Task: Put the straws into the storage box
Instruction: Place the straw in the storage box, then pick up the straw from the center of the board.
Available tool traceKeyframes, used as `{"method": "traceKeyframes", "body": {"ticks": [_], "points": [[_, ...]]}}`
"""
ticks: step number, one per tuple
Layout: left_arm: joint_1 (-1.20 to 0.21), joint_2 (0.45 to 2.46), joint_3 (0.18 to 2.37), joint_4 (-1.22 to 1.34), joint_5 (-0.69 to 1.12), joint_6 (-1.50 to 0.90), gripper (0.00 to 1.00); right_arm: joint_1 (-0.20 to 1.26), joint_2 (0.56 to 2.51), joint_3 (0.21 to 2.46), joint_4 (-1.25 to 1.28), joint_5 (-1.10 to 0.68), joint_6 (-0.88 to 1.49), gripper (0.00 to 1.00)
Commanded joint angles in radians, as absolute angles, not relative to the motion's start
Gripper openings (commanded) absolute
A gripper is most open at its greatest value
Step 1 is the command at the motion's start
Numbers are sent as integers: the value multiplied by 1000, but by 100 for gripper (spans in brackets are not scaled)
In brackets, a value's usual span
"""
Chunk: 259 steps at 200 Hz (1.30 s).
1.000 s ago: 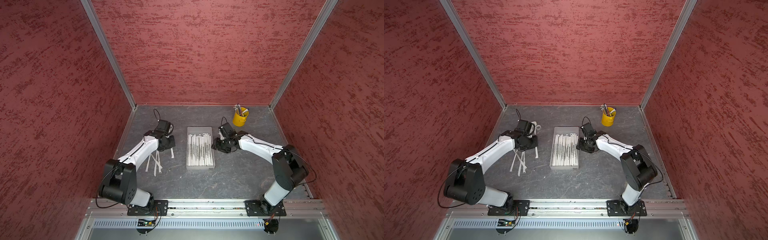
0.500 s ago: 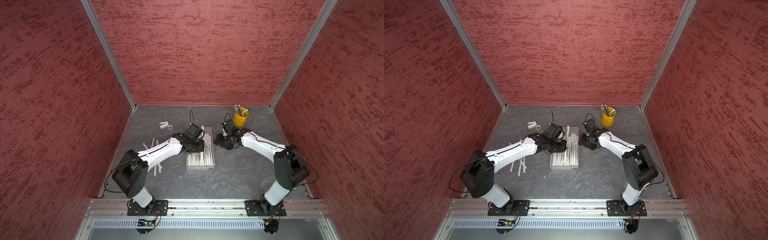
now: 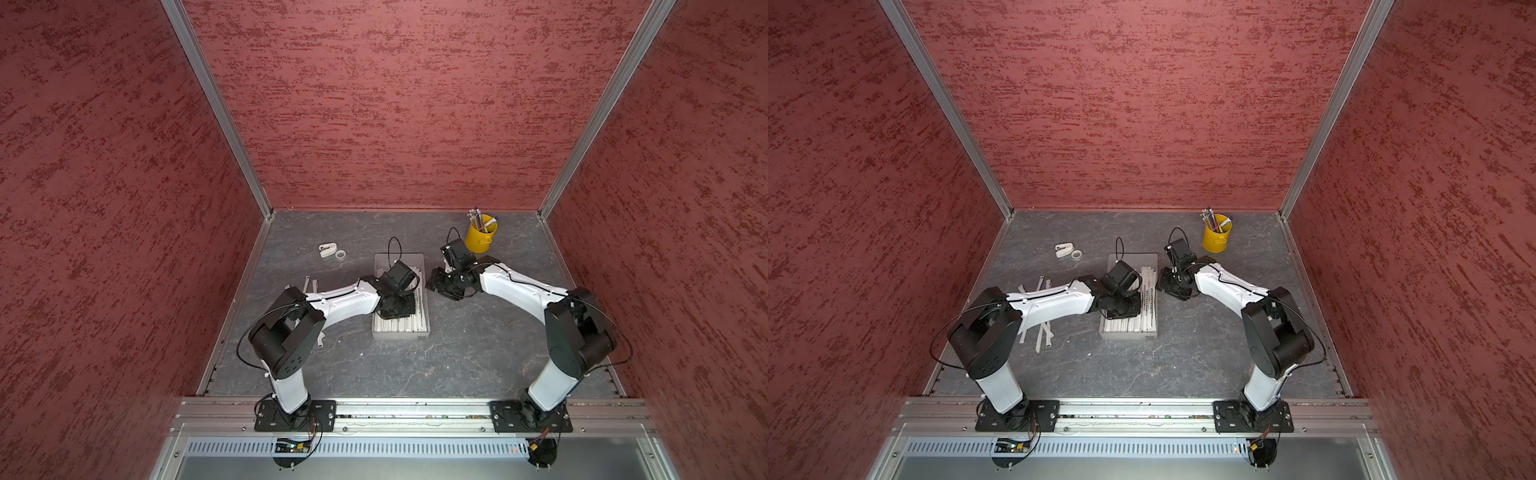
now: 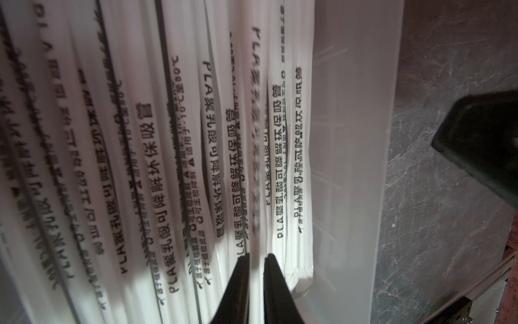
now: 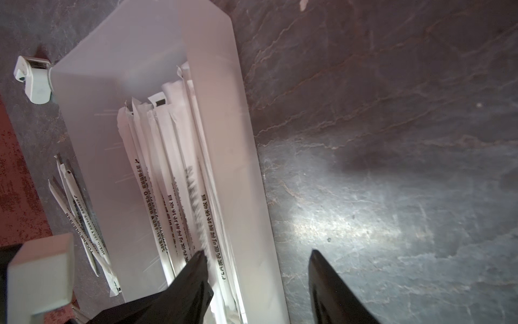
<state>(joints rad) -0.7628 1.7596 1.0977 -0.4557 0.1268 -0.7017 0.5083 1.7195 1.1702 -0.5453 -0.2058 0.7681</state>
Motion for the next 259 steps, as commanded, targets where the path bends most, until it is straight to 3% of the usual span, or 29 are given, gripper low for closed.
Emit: {"method": "traceKeyframes", "body": {"ticks": [1,61,92,112,157,181,259], "points": [[-756,1745,1099,-469,84,-703,23,523,1745,1200,-547,-189,766,61],[-683,1579,1075,-615,-10,-623,42,569,1765,1241,-574,-180,744,65],[-551,1377,1009,-776,-137,-551,65,601,1752,1264,-619,-140,709,65],[-415,1264,943,-843,-144,-530,73,615,1752,1268,-634,-118,691,65],[-101,1160,812,-884,-75,-524,74,733,1735,1388,-764,92,588,65],[40,1170,774,-787,34,-513,74,794,1780,1489,-783,91,539,65],[85,1372,814,-683,17,-455,69,926,2028,1758,-771,-79,517,65]]}}
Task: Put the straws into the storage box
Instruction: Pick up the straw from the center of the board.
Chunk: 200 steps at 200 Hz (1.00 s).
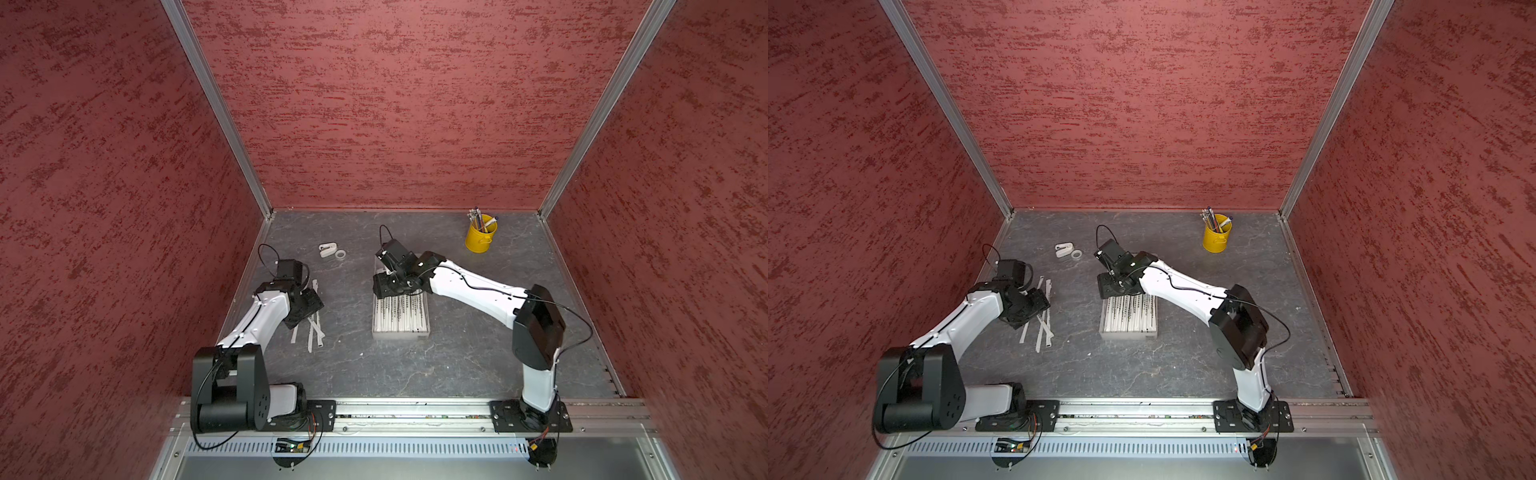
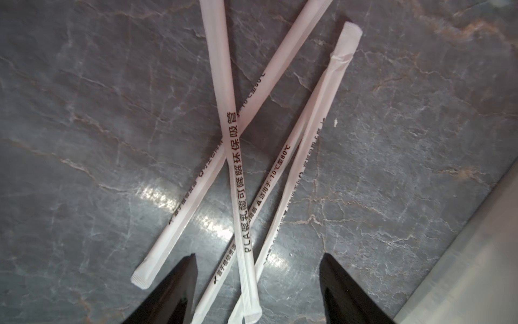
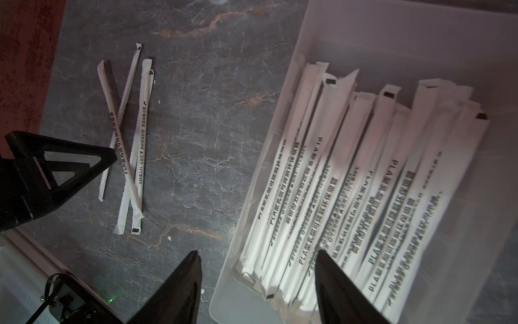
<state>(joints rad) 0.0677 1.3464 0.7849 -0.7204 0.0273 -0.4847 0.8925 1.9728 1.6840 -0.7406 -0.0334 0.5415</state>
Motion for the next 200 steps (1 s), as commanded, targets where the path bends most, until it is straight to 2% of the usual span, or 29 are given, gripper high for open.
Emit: {"method": "traceKeyframes", "body": {"ticks": [1,75,131,200], "points": [[85,1373,814,-683,17,-455,69,927,2031,1759,-771,-80,516,65],[86,1451,782,-590,23,-479,56,963,2082,1806,-782,-102,503,66],[92,1488,787,-581,21,-488,34,964,2052,1781,-777,-79,506,68],[107,1486,774,-599,28,-528,32,963,2036,1776,-770,-62,511,68]]}}
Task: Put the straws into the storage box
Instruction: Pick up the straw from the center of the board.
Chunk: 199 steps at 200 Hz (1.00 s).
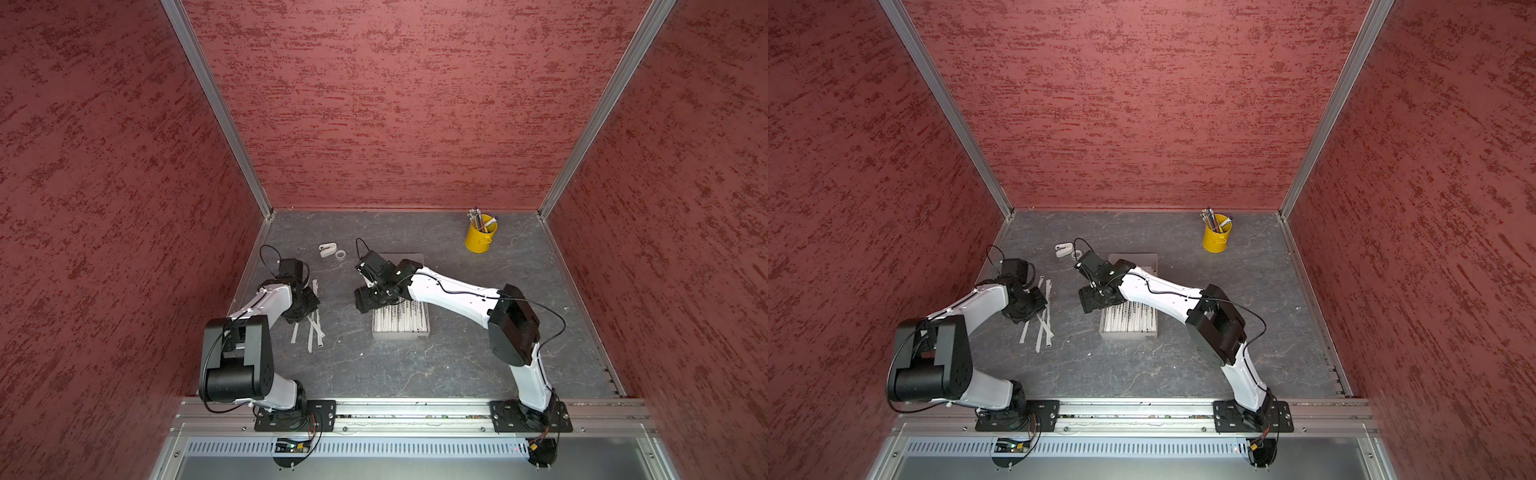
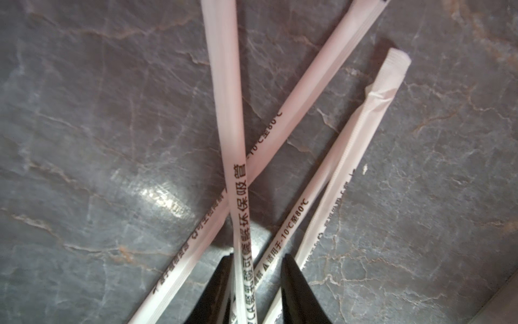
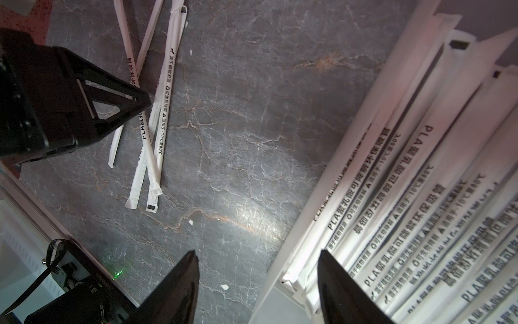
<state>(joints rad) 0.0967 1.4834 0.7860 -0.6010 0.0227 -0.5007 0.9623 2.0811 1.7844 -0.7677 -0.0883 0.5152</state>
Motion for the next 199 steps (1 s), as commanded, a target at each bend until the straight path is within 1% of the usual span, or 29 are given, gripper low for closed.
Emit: {"method": "traceKeyframes", "body": {"ticks": [1,47,69,99,130,161,181,189,199], "points": [[107,1486,773,-599,28,-529,31,963,2035,1776,-770,-61,510,68],[109,1506,757,-578,46,-546,26,963,2034,1774,-770,-57,511,68],[109,1508,752,-572,52,-548,22,960,2022,1772,-786,-25,510,72],[109,1472,752,-583,42,-545,17,945,1990,1747,-782,-7,513,80],[109,1419,765,-629,9,-528,14,917,1965,1736,-781,-22,517,81],[101,1300,800,-695,-5,-522,11,884,1923,1702,-779,-39,522,81],[46,1232,849,-750,-23,-525,10,845,1882,1655,-772,-52,532,81],[-1,1212,875,-770,-35,-534,10,826,1861,1624,-765,-55,537,81],[-91,1199,915,-792,-62,-549,10,799,1832,1585,-755,-61,547,81]]}}
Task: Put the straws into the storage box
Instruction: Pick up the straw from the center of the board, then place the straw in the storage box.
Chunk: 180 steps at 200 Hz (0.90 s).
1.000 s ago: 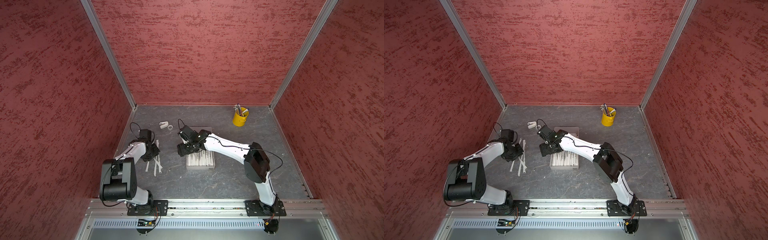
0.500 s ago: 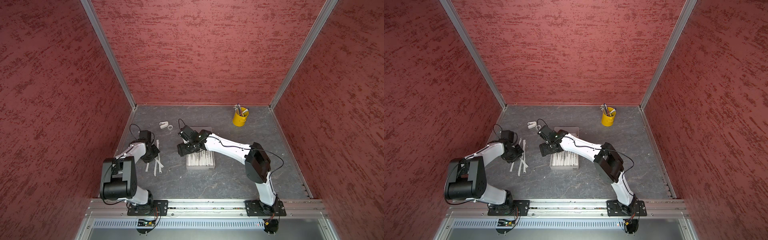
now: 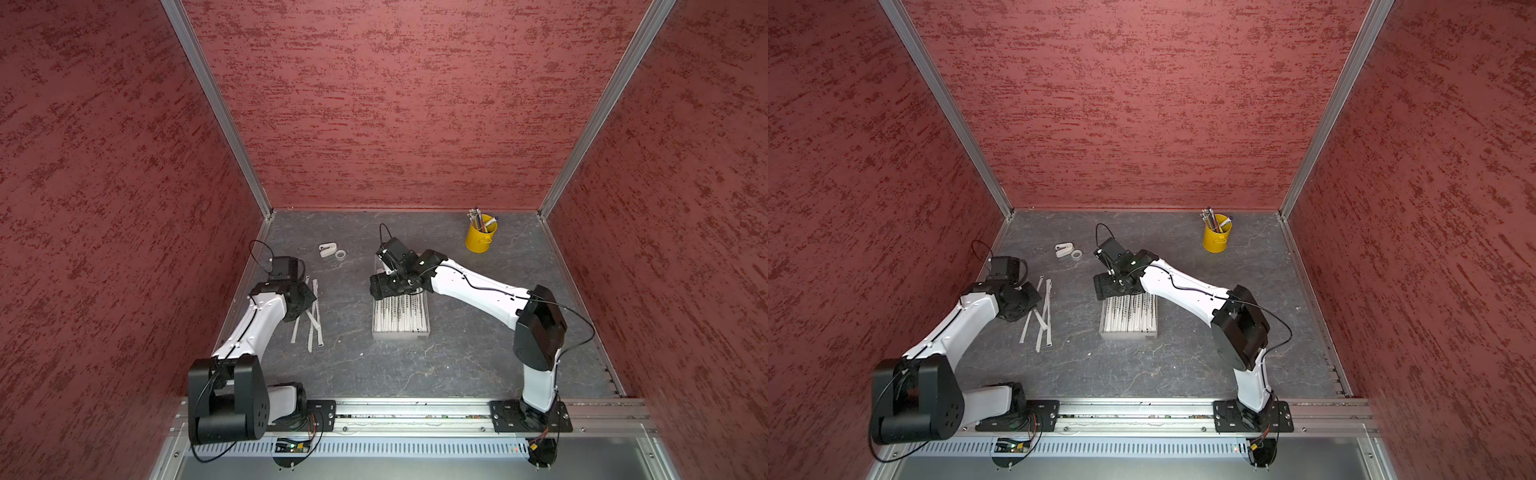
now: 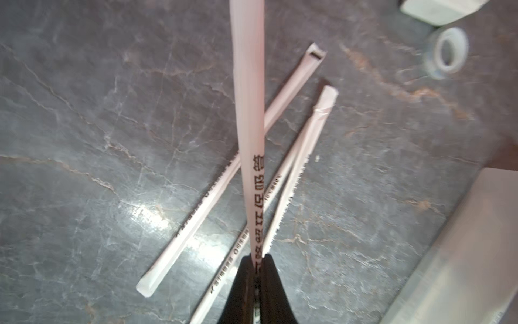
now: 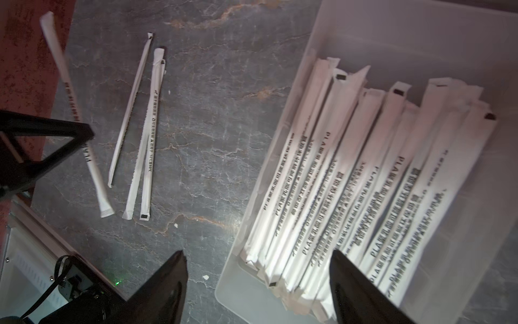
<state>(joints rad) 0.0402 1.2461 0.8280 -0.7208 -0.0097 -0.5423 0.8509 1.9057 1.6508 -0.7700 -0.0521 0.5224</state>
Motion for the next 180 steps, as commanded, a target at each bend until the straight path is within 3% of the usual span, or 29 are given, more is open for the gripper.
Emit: {"method": "traceKeyframes", "body": {"ticks": [1,44,70,130,180], "points": [[-101,1198,919,-793,-64,-551,10,795,1830,1578,-755,-62,548,81],[-546,1302,1068,-703,-85,-613,10,636,1681,1336,-696,-98,608,81],[-702,1451,1124,-615,-47,-621,10,567,1627,1230,-684,-100,628,81],[-738,1663,1111,-535,2,-600,10,549,1631,1132,-571,-188,723,78],[-703,1726,1083,-527,-28,-565,11,580,1696,1172,-562,-184,739,77]]}}
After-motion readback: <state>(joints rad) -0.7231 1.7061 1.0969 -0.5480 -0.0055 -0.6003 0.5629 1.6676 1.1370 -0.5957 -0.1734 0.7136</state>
